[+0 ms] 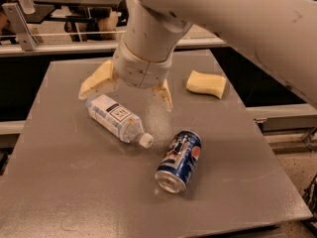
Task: Place blue plastic bottle upright
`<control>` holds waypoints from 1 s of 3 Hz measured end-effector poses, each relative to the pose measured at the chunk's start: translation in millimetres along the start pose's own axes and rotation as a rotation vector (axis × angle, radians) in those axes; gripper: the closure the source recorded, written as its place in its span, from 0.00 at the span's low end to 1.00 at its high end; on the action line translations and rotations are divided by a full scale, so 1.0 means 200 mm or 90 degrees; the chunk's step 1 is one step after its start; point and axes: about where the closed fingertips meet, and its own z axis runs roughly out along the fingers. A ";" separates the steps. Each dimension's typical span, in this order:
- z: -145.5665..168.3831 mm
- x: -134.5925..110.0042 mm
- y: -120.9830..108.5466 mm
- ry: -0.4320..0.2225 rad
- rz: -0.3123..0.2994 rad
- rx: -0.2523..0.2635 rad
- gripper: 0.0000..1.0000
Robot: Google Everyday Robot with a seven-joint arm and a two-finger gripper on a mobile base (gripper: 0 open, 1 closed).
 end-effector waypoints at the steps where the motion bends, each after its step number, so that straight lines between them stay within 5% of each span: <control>1: 0.08 -0.01 0.01 -0.010 -0.103 -0.025 0.00; 3: 0.26 0.02 -0.01 -0.038 -0.227 -0.090 0.00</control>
Offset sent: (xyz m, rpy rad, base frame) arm 0.0113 0.0213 -0.0510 -0.2211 -0.1002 0.3956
